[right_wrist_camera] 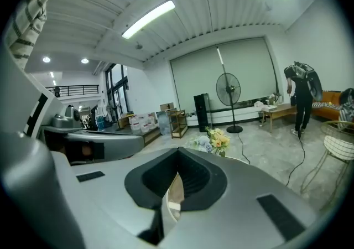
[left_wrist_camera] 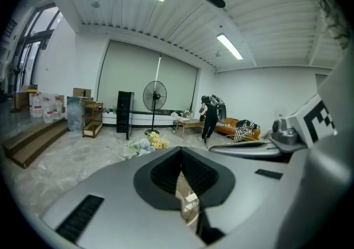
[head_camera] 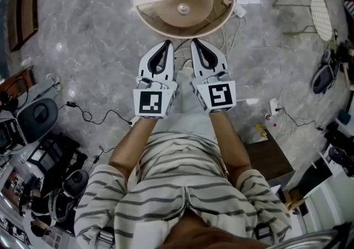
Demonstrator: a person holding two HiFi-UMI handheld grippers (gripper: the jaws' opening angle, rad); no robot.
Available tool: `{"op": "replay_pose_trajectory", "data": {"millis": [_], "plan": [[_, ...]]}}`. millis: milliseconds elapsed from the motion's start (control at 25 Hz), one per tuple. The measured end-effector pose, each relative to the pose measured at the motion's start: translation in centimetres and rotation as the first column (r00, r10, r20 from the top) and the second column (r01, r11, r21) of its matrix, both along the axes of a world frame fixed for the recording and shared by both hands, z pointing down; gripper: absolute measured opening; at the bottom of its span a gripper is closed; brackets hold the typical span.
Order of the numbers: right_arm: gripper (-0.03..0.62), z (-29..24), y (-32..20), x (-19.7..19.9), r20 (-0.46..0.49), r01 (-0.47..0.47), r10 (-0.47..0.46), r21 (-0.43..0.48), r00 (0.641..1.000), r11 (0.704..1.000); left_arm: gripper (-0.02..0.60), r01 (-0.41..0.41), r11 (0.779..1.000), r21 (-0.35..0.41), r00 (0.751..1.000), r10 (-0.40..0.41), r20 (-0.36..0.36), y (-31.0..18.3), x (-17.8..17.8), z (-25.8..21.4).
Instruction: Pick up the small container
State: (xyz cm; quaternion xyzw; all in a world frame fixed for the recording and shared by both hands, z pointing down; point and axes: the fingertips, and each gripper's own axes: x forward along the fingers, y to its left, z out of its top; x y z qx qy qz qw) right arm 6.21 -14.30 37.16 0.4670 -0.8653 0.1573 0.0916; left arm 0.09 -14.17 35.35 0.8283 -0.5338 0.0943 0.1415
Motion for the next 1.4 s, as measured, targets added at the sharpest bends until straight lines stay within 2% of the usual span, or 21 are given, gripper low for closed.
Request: {"op": "replay_pose_trajectory", "data": {"millis": [480, 720, 1000, 1120, 1200, 1400], "plan": [[0.008, 11.4, -4.9, -1.1, -0.033, -0.076, 0.074, -0.061, 0.997, 0.995, 0.000, -0.020, 0.997, -0.076, 1.000, 0.019, -0.008, -4.6, -1.5, 10.4], [0.008, 17.5, -6.8, -0.9, -0.051, -0.117, 0.112, -0.106, 0.992, 0.987, 0.000, -0.031, 0.995, -0.099, 0.999, 0.029, -0.023, -6.1, -1.2, 14.8], [0.009, 24.2, -8.7, -1.3, -0.075, -0.121, 0.111, -0.147, 0.991, 0.982, 0.000, -0.036, 0.990, -0.139, 0.999, 0.032, -0.028, -7.1, -1.8, 19.0], [0.053, 26.8, -9.5, -1.5, -0.077, -0.117, 0.106, -0.165, 0.991, 0.979, 0.000, -0.040, 0.987, -0.157, 0.999, 0.037, -0.023, -7.4, -2.0, 21.0], [0.105, 28.0, -9.9, -1.8, -0.085, -0.106, 0.093, -0.168, 0.992, 0.980, 0.000, -0.043, 0.985, -0.167, 0.999, 0.040, -0.017, -7.7, -2.0, 22.2], [0.157, 30.3, -11.7, -2.0, -0.098, -0.111, 0.094, -0.179, 0.991, 0.978, 0.000, -0.049, 0.983, -0.176, 0.999, 0.049, -0.009, -8.7, -1.9, 24.4]]}}
